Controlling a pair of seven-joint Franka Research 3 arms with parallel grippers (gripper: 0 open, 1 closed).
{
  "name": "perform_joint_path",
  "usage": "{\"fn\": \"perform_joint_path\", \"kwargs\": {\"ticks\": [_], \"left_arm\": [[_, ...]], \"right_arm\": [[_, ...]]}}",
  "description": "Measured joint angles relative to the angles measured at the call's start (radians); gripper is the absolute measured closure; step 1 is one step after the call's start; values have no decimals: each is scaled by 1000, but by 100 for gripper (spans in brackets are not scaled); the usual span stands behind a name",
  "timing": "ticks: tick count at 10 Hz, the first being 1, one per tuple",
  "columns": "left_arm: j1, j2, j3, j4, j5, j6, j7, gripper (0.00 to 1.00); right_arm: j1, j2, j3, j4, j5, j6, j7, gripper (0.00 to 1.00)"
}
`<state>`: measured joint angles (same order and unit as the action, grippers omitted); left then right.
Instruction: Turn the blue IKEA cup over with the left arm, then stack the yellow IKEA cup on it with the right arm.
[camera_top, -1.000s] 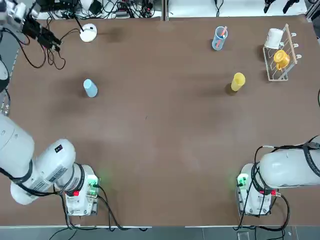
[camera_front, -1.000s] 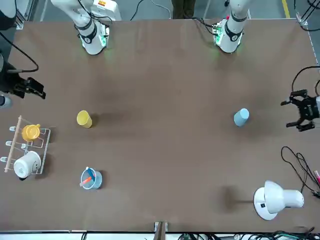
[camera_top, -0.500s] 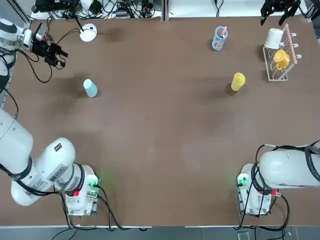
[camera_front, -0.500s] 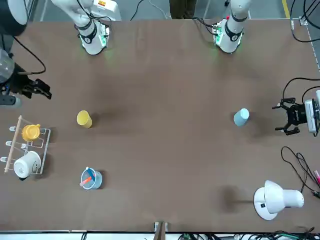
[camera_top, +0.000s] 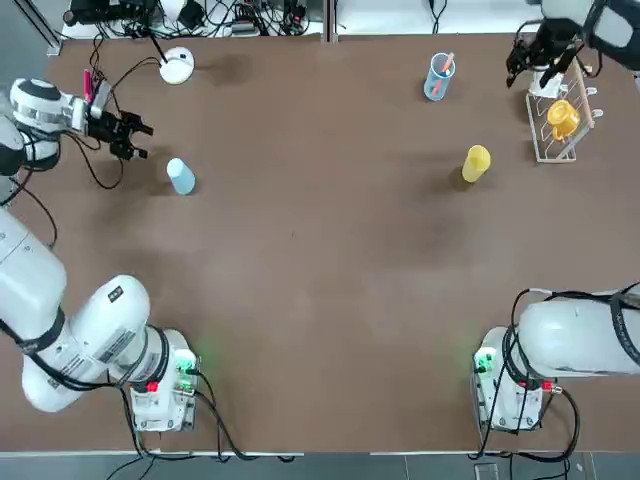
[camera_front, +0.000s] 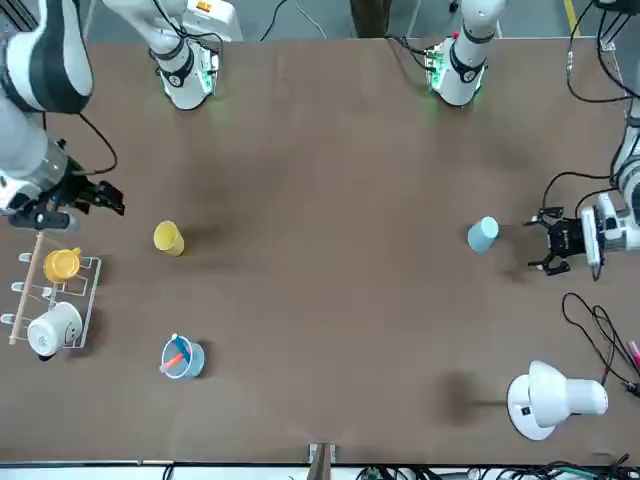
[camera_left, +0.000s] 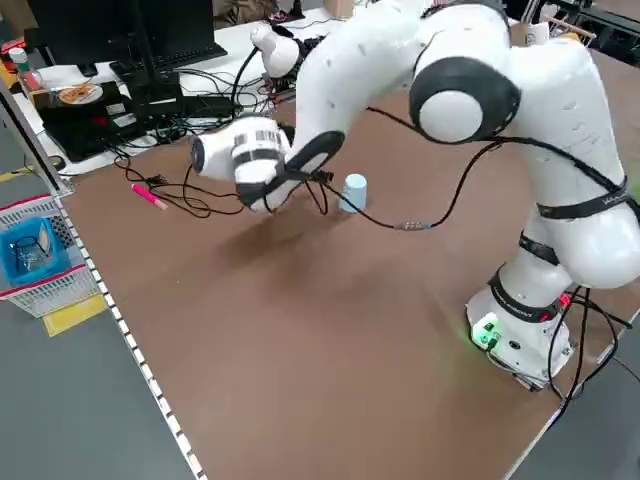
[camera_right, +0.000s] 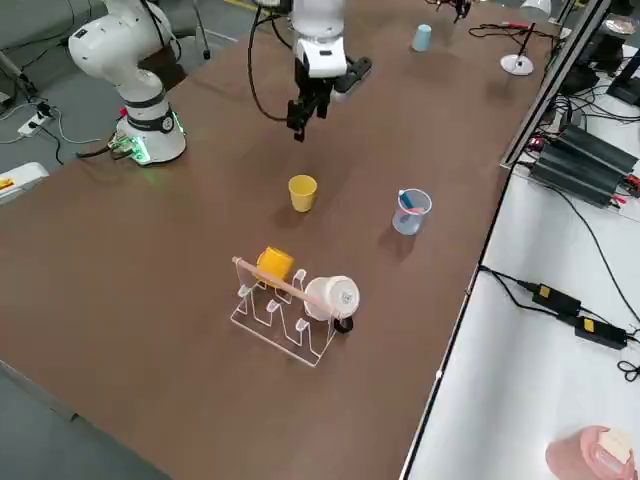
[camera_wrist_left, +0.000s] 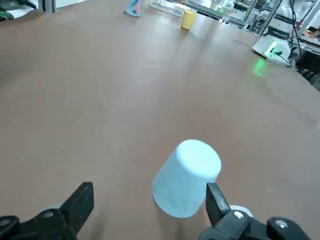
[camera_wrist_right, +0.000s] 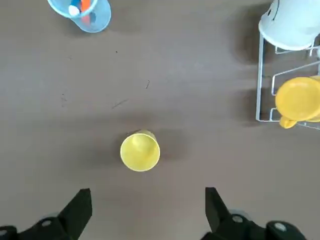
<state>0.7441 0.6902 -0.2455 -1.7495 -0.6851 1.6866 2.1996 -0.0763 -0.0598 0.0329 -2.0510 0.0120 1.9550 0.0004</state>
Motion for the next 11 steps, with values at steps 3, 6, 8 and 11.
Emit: {"fn": "perform_joint_path", "kwargs": {"ticks": [3, 6, 8, 11], "left_arm": [[2, 7, 0, -88, 0, -1, 165, 1], [2, 12, 0, -148, 0, 15, 262, 2], [2, 30, -1, -156, 0, 32, 306, 2], [0, 63, -17, -156, -1, 90, 330, 2]], "right_arm": [[-7, 2, 2, -84, -27, 86, -28, 0], [-18, 63, 9, -148, -64, 213, -37, 0], [-20, 123, 9, -168, -68, 315, -39, 0], [-27, 171, 10, -251, -69, 447, -40, 0]]}}
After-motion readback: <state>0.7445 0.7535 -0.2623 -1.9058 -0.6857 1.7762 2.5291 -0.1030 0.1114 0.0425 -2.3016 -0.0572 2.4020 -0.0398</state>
